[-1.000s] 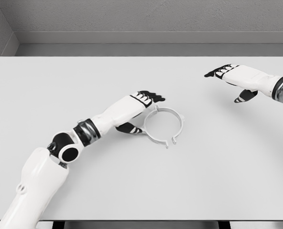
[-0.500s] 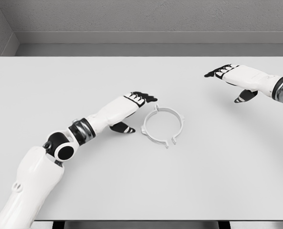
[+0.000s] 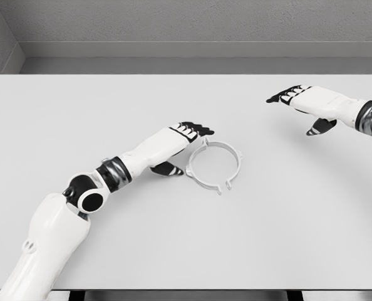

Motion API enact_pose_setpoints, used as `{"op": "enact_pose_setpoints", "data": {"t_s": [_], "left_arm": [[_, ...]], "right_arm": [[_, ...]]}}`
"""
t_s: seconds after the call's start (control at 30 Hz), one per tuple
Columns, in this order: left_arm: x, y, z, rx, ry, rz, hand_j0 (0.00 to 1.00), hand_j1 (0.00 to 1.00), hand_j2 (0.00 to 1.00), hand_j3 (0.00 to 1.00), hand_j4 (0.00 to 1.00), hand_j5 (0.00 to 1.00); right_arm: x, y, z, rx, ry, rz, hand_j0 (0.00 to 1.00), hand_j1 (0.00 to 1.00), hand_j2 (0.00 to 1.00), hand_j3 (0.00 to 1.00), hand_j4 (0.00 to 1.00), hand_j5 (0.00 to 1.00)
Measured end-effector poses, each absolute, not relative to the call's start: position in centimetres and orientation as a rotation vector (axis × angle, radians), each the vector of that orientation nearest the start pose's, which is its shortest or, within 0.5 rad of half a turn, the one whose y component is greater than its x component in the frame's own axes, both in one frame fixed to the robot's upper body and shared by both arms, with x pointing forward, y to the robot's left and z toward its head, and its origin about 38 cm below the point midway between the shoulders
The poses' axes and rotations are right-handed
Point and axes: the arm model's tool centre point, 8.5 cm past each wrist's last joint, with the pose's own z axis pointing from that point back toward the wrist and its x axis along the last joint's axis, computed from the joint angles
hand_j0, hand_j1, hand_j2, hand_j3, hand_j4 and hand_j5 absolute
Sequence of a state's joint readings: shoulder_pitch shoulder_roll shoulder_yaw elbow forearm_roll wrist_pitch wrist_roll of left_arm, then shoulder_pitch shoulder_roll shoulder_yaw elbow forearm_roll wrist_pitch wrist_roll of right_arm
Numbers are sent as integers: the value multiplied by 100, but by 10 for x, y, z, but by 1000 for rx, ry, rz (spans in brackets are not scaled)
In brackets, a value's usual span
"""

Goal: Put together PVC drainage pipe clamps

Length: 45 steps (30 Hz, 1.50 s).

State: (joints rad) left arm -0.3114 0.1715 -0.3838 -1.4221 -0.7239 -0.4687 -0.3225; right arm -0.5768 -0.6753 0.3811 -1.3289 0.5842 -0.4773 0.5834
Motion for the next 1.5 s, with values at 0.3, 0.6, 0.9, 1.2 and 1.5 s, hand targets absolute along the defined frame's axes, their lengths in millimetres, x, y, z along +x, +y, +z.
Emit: {"op": "enact_pose_setpoints", "data": {"t_s": [0.3,0.6,0.9,1.2,1.5], "left_arm": [[405,115,112,213,-1791,-1580,100,100,100,100,100,100],[404,110,113,205,-1801,-1575,100,100,100,100,100,100],[404,108,114,202,-1805,-1572,100,100,100,100,100,100],[396,161,125,302,-1798,-1559,100,100,100,100,100,100],[392,331,202,613,-1816,-1488,100,100,100,100,100,100]], "right_arm": [[464,-340,204,-599,-1252,1880,100,100,100,100,100,100],[463,-344,205,-606,-1243,1884,100,100,100,100,100,100],[463,-345,206,-609,-1241,1885,100,100,100,100,100,100],[462,-345,205,-607,-1240,1891,100,100,100,100,100,100],[459,-348,217,-641,-1244,1909,100,100,100,100,100,100]]}}
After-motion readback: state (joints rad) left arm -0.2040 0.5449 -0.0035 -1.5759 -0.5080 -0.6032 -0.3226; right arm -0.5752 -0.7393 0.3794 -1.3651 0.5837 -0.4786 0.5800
